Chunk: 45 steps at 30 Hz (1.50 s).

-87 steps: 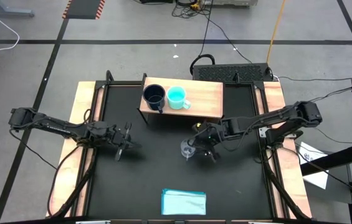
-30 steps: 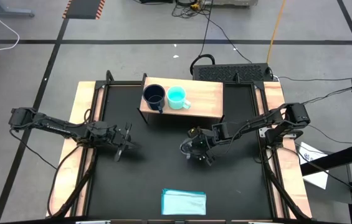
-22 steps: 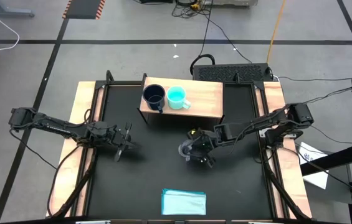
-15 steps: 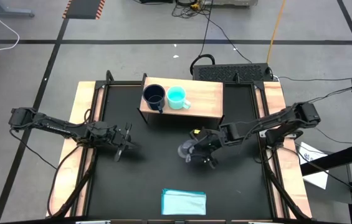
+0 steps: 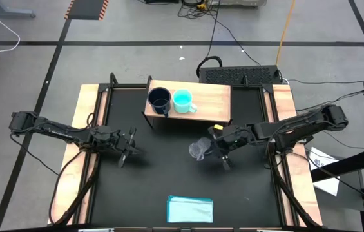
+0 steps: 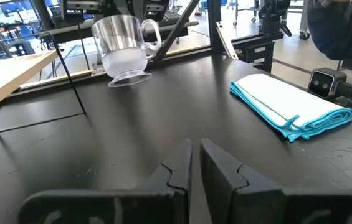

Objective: Stack small to large cups/mugs on shelf
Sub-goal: Put the transparent mug on the shelf

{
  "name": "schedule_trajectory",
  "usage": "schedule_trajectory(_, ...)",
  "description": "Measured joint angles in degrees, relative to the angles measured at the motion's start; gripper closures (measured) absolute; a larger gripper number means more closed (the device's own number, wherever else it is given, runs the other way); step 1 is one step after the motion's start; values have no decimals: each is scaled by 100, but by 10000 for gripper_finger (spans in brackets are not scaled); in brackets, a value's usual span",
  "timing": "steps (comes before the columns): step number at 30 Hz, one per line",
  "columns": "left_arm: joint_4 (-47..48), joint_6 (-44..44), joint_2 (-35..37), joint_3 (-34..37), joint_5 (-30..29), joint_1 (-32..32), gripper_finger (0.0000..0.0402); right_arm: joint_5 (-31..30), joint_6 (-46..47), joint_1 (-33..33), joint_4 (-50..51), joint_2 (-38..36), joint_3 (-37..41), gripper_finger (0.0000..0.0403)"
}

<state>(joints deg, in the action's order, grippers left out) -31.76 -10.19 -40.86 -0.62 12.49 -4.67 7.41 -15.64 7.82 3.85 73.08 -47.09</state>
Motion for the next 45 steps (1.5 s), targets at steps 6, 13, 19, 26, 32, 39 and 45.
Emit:
schedule_trajectory(6, -1, -17, 0, 0, 0, 2, 366, -4, 229, 6, -488, -518, 631, 403)
schedule_trajectory(13, 1, -59, 0, 0, 2, 2, 366, -19, 499, 2, -992, -905, 1249, 403)
schedule_trajectory(19, 23, -57, 0, 0, 4, 2, 366, -320, 623, 2, -1030, -965, 1318, 403)
schedule_trajectory(26, 32, -131, 0, 0, 4, 2, 366, -318, 571, 6, -414, -1174, 882, 403)
schedule_trajectory(32, 31, -154, 0, 0, 3, 2, 366, -515, 387, -36, 1009, -1161, -152, 403)
schedule_trajectory(39, 32, -244, 0, 0, 4, 2, 366, -582, 464, -544, 2413, -1137, -1219, 403)
schedule_trajectory(45, 32, -314, 0, 0, 3, 2, 366, -578, 426, -934, 3400, -1091, -1845, 403)
